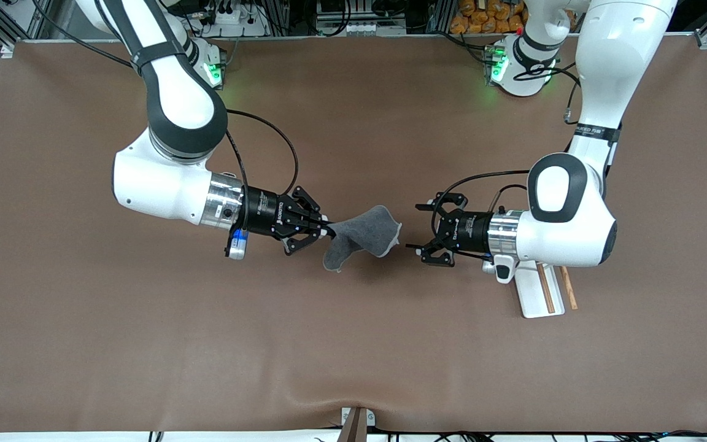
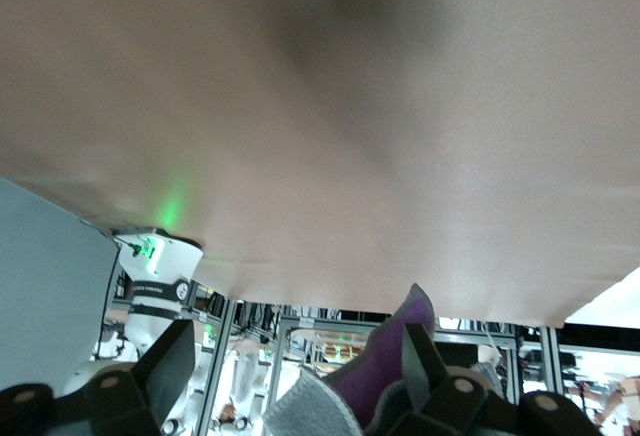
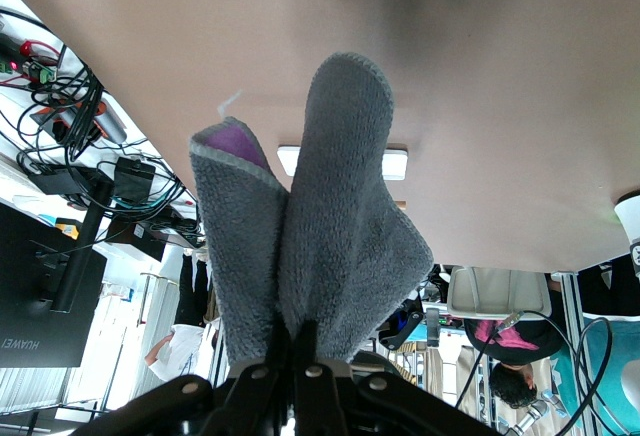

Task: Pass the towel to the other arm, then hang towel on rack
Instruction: 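Close the left gripper on the towel held by the right gripper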

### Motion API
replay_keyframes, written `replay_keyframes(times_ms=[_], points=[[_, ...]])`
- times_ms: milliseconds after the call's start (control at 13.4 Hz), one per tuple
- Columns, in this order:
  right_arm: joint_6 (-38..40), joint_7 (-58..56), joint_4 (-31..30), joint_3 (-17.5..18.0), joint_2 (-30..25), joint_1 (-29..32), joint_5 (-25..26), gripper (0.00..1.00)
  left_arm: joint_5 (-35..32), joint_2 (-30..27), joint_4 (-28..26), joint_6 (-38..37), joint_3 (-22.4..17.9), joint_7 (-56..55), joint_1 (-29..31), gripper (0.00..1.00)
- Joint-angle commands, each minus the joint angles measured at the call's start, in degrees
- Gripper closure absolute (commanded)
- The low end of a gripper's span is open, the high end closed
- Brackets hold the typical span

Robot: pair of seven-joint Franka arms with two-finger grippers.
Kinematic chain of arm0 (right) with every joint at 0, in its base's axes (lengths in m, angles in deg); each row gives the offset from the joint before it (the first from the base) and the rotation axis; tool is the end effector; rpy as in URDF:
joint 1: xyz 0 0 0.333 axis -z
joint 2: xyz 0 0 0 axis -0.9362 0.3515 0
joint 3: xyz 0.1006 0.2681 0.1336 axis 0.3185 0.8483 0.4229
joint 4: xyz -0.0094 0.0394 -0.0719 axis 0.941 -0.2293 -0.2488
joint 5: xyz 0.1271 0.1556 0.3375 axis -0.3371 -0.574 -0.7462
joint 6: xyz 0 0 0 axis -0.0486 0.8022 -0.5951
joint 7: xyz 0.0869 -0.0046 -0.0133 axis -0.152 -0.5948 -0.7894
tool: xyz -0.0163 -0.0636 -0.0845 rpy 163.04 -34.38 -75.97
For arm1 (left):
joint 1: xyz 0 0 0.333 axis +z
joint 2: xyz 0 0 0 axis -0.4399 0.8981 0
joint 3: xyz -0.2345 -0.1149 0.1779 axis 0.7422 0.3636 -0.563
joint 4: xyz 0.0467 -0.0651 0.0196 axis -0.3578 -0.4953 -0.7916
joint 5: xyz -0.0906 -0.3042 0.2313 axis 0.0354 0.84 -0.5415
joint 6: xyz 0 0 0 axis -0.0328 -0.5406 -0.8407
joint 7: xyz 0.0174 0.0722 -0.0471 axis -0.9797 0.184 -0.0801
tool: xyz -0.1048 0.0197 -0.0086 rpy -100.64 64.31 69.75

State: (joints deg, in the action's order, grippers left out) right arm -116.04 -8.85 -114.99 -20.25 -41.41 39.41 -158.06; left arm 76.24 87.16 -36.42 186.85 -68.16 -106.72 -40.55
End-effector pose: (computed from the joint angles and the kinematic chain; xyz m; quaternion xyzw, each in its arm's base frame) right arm 0.6184 0.3408 0.4445 -0.6251 0.5926 0.3149 0.3986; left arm 0.6350 -0.2846 0.3629 0.6795 0.5610 -0.4025 0.2479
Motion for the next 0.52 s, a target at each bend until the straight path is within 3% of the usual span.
replay_keyframes(times_ms=[0, 446], points=[[-0.07, 0.93, 1.62, -0.52, 0.68, -0.67, -1.08, 1.0, 2.44, 0.57, 1.29, 0.81, 0.14, -2.29, -0.48, 0.1], [-0.07, 0.75, 1.63, -0.52, 0.86, -0.58, -1.08, 1.0, 3.59, 0.4, 1.29, 2.12, 0.14, -4.3, -2.41, 0.18]])
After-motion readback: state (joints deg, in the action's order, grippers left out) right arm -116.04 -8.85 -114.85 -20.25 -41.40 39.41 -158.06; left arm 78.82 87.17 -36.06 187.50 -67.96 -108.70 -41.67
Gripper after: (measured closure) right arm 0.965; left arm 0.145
